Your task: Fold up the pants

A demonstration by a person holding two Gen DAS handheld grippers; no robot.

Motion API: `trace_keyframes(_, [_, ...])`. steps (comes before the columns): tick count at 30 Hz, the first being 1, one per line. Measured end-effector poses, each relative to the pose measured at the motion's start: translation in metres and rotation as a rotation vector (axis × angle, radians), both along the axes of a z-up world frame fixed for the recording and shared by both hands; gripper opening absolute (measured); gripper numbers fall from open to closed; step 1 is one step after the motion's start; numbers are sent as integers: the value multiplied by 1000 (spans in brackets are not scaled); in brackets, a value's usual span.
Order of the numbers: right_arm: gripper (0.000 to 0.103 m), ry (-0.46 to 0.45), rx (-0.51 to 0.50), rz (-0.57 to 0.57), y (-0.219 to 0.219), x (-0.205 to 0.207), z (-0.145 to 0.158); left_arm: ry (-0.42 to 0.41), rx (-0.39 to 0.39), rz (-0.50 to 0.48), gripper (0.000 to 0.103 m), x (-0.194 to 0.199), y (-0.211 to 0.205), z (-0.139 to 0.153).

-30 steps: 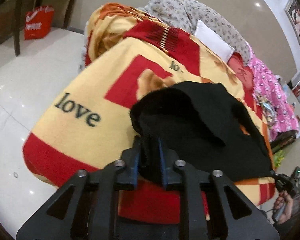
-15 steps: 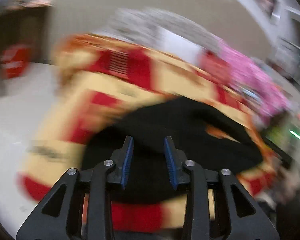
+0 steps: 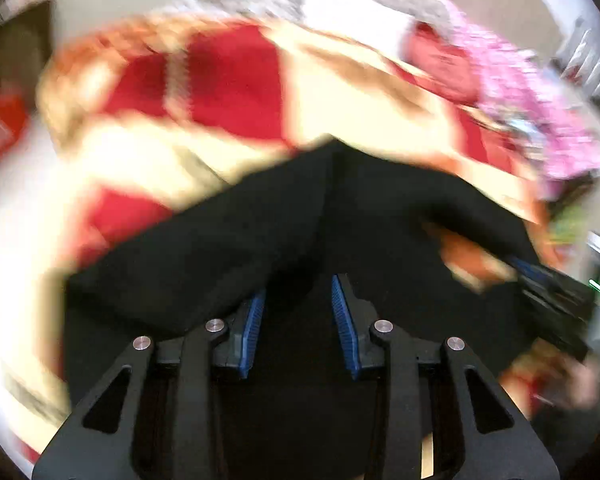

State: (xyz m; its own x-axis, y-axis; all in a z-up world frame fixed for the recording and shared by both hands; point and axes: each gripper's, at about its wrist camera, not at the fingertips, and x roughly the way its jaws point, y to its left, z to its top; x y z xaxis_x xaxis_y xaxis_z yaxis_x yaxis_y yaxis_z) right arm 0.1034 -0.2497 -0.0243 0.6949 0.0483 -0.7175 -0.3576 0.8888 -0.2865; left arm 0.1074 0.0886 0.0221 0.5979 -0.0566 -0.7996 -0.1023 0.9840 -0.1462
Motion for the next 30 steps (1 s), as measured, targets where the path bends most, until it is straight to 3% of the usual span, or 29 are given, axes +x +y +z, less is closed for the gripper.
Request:
trace_keyframes(1, [10, -8, -8, -1, 1, -1, 1, -12, 111, 123, 34, 10, 22, 5])
trace_keyframes(2, [10, -17, -14, -1, 2, -3, 1, -27, 153, 207, 34, 14, 41, 9])
trace_keyframes(3, [10, -22, -18, -3, 2, -3, 3, -46, 132, 284, 34, 14, 63, 16])
trace_keyframes(5, [10, -32, -20, -10, 1, -5, 6, -107, -8, 328, 34, 0, 93, 32])
trace_keyframes(8, [10, -51, 2, -36, -7, -6, 12, -160, -50, 269, 34, -18, 77, 39])
trace_keyframes(10, [10, -76, 85, -88, -25, -5, 21, -159, -136, 166, 34, -38, 56, 30])
trace_keyframes(11, [10, -90, 163, -127, -40, -6, 27, -156, -170, 130, 34, -43, 43, 24])
trace_keyframes(13, [11, -91, 412, -238, -93, -7, 35, -156, -210, 69, 34, -57, 16, 12])
trace_keyframes(15, [12, -59, 562, -357, -141, -5, 37, -167, -213, 21, 34, -64, -8, 3])
trace_keyframes(17, [14, -23, 599, -462, -180, -4, 41, -207, -196, -8, 34, -69, -18, -9])
trace_keyframes(18, [21, -19, 603, -474, -192, -4, 44, -220, -193, -7, 36, -71, -18, -17])
trace_keyframes(19, [32, -3, 610, -467, -199, -3, 48, -191, -197, 17, 37, -70, -16, -26])
trace_keyframes(20, [36, 25, 630, -447, -203, -2, 50, -162, -201, 27, 37, -69, -18, -29])
trace_keyframes(21, [42, 53, 652, -424, -204, 0, 50, -187, -203, 25, 37, -69, -20, -28])
trace_keyframes(23, [43, 116, 690, -381, -202, 7, 50, -186, -193, 40, 37, -64, -22, -30])
trace_keyframes(28, [43, 242, 663, -341, -182, 35, 29, -183, -169, 38, 37, -62, -26, -33])
trace_keyframes(30, [44, 245, 673, -344, -182, 41, 26, -181, -161, 34, 37, -68, -27, -37])
